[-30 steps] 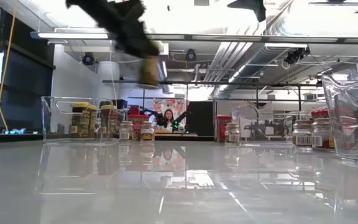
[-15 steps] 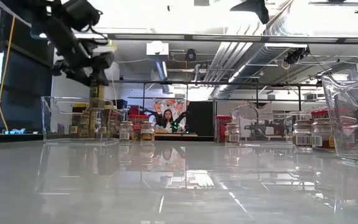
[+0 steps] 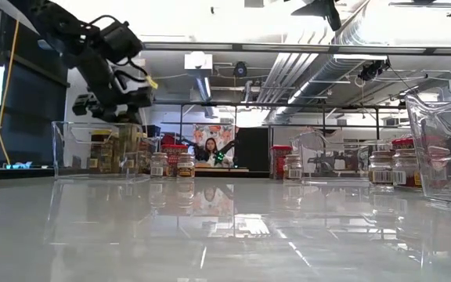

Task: Sort spices by type
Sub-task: Put the yellow seasoning bottle into the top left transparent bin

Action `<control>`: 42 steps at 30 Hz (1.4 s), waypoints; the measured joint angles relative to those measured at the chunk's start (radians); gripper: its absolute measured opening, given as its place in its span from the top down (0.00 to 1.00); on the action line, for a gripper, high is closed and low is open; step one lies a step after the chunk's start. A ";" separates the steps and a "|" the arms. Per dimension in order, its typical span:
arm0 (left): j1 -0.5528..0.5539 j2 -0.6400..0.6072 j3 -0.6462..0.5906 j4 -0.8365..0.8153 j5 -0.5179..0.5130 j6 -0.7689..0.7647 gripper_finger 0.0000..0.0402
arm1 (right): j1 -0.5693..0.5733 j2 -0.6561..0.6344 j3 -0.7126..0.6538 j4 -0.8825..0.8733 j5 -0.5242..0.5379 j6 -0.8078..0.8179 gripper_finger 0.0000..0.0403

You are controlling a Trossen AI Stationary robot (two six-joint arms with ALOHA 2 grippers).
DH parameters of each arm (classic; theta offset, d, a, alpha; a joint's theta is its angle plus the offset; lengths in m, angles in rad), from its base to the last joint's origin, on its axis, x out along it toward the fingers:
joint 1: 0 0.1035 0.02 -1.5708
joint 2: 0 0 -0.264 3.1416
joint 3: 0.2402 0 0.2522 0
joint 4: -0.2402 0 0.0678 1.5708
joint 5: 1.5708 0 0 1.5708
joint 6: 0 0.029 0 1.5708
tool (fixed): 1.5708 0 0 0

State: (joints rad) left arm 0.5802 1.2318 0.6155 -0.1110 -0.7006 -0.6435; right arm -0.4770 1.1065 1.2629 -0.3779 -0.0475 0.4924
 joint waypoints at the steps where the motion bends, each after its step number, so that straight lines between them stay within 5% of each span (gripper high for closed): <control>1: -0.004 0.009 0.000 0.001 -0.015 -0.001 0.52 | 0.000 0.000 0.000 0.000 -0.005 -0.002 0.57; 21: -0.020 0.115 0.000 0.050 -0.090 -0.035 0.49 | 0.000 0.000 0.000 -0.002 -0.028 -0.048 0.57; 42: -0.020 0.115 0.000 0.046 -0.011 -0.018 0.48 | 0.000 0.000 0.000 -0.003 -0.032 -0.044 0.57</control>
State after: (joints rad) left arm 0.5606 1.3468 0.6155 -0.0650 -0.7113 -0.6612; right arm -0.4767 1.1069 1.2629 -0.3809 -0.0799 0.4479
